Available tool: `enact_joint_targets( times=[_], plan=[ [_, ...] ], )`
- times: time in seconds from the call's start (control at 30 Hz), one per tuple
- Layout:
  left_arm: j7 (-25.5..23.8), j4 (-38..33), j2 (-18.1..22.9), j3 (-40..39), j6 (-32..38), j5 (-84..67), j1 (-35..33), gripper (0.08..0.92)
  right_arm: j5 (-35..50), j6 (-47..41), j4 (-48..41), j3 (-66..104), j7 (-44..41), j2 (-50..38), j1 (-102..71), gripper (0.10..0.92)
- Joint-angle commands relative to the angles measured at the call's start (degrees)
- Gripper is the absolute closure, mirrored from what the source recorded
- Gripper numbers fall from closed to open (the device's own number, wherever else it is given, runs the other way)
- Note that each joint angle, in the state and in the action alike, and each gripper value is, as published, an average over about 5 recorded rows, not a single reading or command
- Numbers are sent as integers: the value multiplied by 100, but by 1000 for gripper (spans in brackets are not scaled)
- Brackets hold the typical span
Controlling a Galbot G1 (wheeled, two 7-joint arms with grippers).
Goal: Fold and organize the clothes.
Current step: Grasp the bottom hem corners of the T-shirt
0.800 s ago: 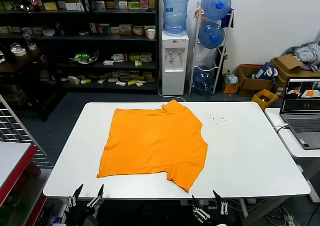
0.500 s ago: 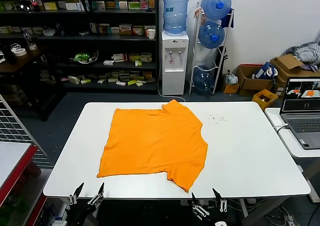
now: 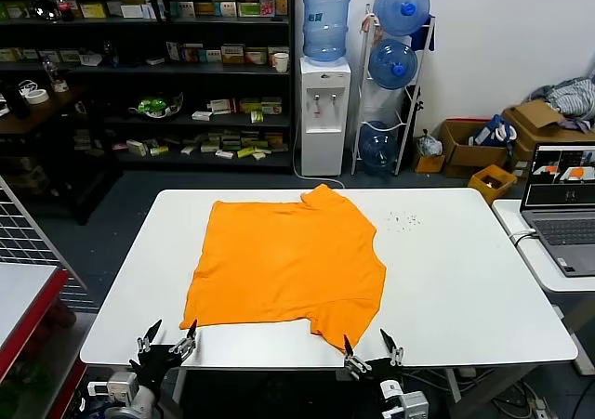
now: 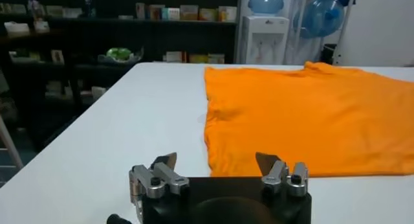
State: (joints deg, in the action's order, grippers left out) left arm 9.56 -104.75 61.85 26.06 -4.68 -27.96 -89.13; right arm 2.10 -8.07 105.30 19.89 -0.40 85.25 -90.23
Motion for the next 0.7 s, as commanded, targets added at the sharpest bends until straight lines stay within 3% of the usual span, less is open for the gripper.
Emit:
enact_joint_targets(
  times=[0.03,0.1,0.3,0.7],
  plan=[
    [-33,401,-10,-69,-154,-107,406,177,-144,-136,-315,-233,79,170,288,207],
    [-31,403,-2,-93,-168,-107,406,177,-199,-124,-377,-252,84,210,298,224],
    [-17,433,21,-163,-237,-96,418,189,-199,-139,-396,-231,115,204,317,380],
    [-27,419,34,-233,-246,-100,400,508,-190,-147,-335,-150,168,165,182,727]
  ],
)
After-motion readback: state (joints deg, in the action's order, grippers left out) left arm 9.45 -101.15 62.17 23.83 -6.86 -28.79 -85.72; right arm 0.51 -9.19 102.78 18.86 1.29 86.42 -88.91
